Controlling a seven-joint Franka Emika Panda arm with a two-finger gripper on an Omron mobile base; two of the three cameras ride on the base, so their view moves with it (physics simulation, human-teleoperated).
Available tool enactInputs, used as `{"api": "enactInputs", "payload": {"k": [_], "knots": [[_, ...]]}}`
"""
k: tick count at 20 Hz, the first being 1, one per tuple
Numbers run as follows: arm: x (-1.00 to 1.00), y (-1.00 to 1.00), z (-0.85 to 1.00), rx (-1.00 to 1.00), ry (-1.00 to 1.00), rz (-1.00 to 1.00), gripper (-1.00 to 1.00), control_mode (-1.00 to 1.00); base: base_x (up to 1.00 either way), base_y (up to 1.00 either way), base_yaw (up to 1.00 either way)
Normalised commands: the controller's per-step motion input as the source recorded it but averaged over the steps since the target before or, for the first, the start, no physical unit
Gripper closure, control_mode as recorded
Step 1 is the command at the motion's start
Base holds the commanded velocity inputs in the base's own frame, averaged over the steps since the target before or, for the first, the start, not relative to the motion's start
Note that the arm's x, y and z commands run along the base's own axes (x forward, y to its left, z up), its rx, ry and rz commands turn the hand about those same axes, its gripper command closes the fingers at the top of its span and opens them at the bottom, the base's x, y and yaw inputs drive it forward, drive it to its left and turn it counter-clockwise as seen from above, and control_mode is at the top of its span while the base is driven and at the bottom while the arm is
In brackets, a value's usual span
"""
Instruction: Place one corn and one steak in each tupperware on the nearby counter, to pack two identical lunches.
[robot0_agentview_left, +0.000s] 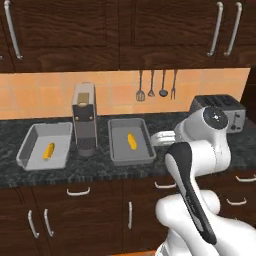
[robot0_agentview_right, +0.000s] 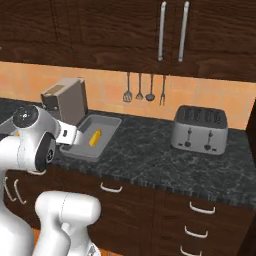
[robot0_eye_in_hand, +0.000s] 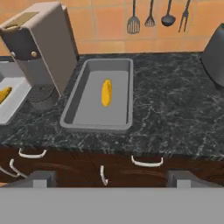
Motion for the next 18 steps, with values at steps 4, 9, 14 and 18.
{"api": "enactInputs", "payload": {"k": [4, 9, 14, 18], "knots": [[0.0, 0.0, 0.0, 0.0, 0.0, 0.0, -1.0, 1.0, -0.98, -0.37, -0.59], [0.0, 0.0, 0.0, 0.0, 0.0, 0.0, -1.0, 1.0, -0.5, -0.56, -0.72], [0.0, 0.0, 0.0, 0.0, 0.0, 0.0, -1.0, 1.0, 0.1, -1.0, -0.69], [0.0, 0.0, 0.0, 0.0, 0.0, 0.0, -1.0, 1.0, 0.55, -1.0, -0.54]]}}
